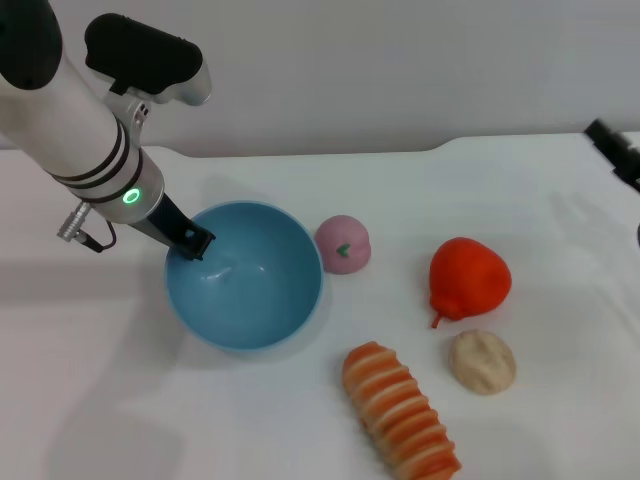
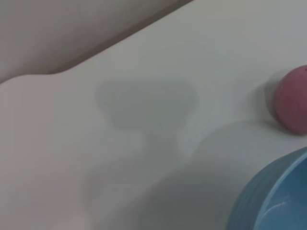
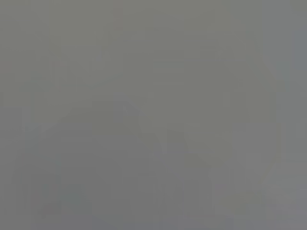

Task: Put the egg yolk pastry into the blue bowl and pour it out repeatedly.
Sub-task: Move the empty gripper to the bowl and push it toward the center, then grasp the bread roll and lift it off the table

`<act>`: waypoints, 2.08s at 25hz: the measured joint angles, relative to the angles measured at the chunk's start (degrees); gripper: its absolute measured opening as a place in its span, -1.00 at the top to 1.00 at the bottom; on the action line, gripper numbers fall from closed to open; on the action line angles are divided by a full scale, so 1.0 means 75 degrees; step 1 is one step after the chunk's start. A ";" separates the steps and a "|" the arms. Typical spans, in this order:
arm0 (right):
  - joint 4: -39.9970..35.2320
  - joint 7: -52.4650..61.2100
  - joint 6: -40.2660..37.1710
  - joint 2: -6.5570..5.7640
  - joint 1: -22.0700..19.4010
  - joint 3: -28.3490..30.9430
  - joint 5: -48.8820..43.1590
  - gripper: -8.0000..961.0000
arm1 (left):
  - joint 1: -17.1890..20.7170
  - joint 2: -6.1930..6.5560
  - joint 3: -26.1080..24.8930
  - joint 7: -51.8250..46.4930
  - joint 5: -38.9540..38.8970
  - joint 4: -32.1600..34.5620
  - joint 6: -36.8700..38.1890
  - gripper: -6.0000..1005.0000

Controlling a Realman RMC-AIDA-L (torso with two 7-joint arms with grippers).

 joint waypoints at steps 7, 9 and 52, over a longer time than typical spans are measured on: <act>-0.2132 0.3879 -0.0241 0.0021 0.0567 -0.1462 -0.2069 0.11 | 0.0012 0.0001 0.0018 -0.0006 0.0003 -0.0025 0.0068 0.99; -0.2970 0.5070 -0.0389 0.0047 0.0578 -0.2791 -0.2149 0.11 | 0.0013 0.0001 0.0000 0.0004 -0.0008 -0.0031 0.0065 0.99; -0.4635 1.0335 -0.0758 0.0477 0.1502 -1.1049 -0.4844 0.22 | -0.0214 0.0000 0.0022 -0.0247 -0.0047 -0.0037 -0.0310 0.99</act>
